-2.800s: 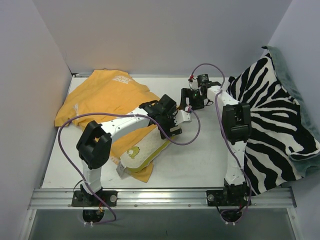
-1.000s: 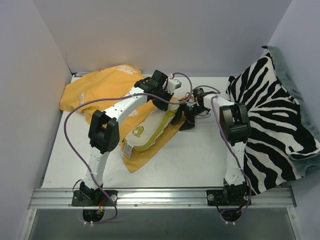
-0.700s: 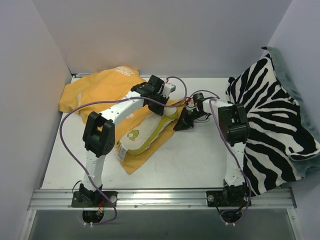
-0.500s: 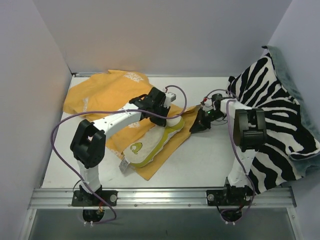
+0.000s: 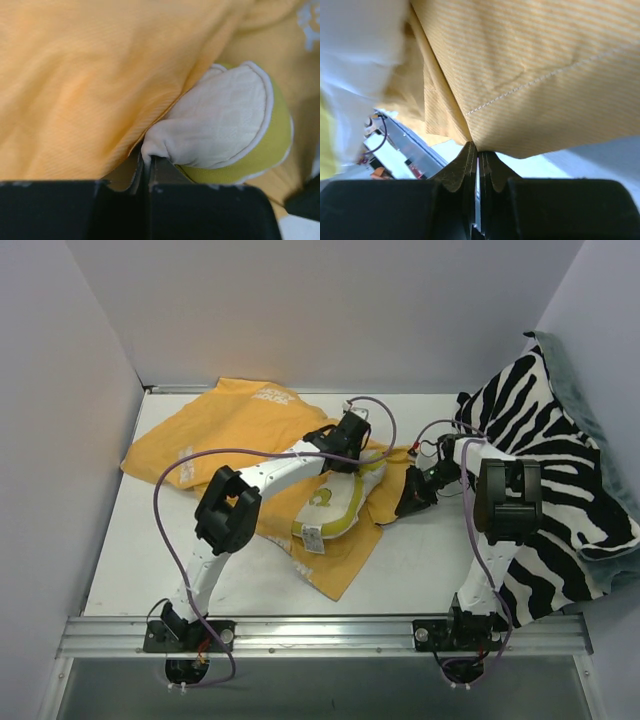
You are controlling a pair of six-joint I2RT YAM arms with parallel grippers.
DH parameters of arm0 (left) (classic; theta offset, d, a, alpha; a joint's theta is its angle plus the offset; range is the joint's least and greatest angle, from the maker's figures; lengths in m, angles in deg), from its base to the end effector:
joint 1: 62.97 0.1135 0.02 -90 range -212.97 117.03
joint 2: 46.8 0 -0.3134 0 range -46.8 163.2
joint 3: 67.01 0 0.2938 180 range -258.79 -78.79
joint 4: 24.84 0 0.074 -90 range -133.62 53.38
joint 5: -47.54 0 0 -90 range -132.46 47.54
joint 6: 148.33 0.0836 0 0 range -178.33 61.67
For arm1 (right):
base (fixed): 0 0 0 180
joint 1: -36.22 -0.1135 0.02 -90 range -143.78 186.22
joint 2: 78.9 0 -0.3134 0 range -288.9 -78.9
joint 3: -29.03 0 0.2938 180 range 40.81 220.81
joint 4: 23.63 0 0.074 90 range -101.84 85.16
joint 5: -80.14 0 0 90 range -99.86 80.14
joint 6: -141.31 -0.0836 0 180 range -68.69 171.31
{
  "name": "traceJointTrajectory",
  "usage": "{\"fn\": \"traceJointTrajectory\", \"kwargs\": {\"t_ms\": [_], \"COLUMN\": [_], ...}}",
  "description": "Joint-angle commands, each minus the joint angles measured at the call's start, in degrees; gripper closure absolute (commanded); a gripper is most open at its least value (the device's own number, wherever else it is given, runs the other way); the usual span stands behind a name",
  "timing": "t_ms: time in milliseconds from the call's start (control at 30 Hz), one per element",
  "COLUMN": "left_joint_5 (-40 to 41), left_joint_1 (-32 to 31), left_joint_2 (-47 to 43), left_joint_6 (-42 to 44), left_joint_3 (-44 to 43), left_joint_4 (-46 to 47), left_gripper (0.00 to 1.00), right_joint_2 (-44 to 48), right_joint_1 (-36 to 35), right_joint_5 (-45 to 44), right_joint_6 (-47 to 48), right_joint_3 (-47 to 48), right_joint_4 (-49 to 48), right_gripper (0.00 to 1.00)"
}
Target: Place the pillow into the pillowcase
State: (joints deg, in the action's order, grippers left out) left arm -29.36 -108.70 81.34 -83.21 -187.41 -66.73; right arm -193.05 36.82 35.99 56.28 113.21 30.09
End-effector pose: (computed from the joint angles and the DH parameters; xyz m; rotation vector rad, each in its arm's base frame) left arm 0.4361 -0.4202 0.2020 0.3381 2.4036 -0.2880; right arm 0.4179 0.0556 0.1213 -0.1700 2.7633 1.1618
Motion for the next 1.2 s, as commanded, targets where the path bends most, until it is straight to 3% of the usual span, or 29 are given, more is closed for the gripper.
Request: {"fn": "traceJointTrajectory", "kwargs": {"t_ms": [0, 133, 200, 233, 333, 400, 467, 600, 633, 700, 733, 833, 1000, 1167], "left_joint_5": [24.85, 25.05, 16.57, 2.68, -23.91, -34.77, -40.07, -38.34, -36.33, -29.30, -27.19, -23.65, -31.71, -31.12], "left_joint_1": [12.05, 13.92, 13.92, 13.75, 12.69, 10.50, 9.09, 11.10, 11.80, 13.38, 13.65, 14.09, 13.39, 10.23], "left_joint_2": [2.12, -2.78, -4.90, -6.04, -14.02, -17.90, -23.44, -28.20, -28.47, -28.12, -27.68, -26.02, -23.90, -19.43], "left_joint_6": [4.05, 6.16, 8.53, 9.23, 14.68, 18.54, 18.56, 19.17, 20.13, 24.52, 28.62, 35.49, 42.37, 45.36], "left_joint_3": [-1.17, 6.63, 8.94, 10.52, 16.58, 20.01, 21.16, 18.11, 17.31, 15.47, 15.02, 13.97, 12.91, 10.63], "left_joint_4": [-1.71, -0.83, -1.27, -1.62, -1.35, -1.62, -1.71, -3.64, -5.21, -6.97, -8.37, -11.01, -16.64, -18.50], "left_gripper": [1.00, 1.00, 0.96, 0.88, 0.57, 0.33, 0.24, 0.24, 0.24, 0.25, 0.25, 0.24, 0.24, 0.23], "right_joint_2": [4.90, 2.27, 0.86, 0.07, -1.95, -2.48, -3.27, -5.20, -4.95, -4.07, -2.59, 0.84, 6.56, 7.54], "right_joint_1": [3.35, 4.76, 4.67, 4.50, 2.66, 1.16, 0.63, 0.28, 0.19, 0.45, 0.71, 1.59, 2.91, -0.15], "right_joint_5": [-4.44, -5.68, -5.24, -4.80, -3.31, -3.39, -4.27, -7.69, -8.48, -10.24, -11.47, -12.97, -5.97, 8.54], "right_joint_6": [6.10, 6.72, 6.19, 5.84, 4.70, 4.52, 4.43, 3.55, 3.03, 2.76, 2.85, 2.67, 2.85, -1.18], "right_joint_3": [-0.77, 3.53, 7.03, 8.18, 12.40, 14.33, 15.22, 18.82, 19.96, 20.32, 20.15, 18.14, 14.27, 8.64], "right_joint_4": [13.96, 15.37, 15.55, 15.63, 15.99, 16.08, 15.90, 16.34, 16.43, 17.21, 17.30, 18.27, 22.13, 18.21], "right_gripper": [1.00, 1.00, 1.00, 1.00, 1.00, 1.00, 1.00, 1.00, 0.86, 0.67, 0.51, 0.35, 0.34, 0.34]}}
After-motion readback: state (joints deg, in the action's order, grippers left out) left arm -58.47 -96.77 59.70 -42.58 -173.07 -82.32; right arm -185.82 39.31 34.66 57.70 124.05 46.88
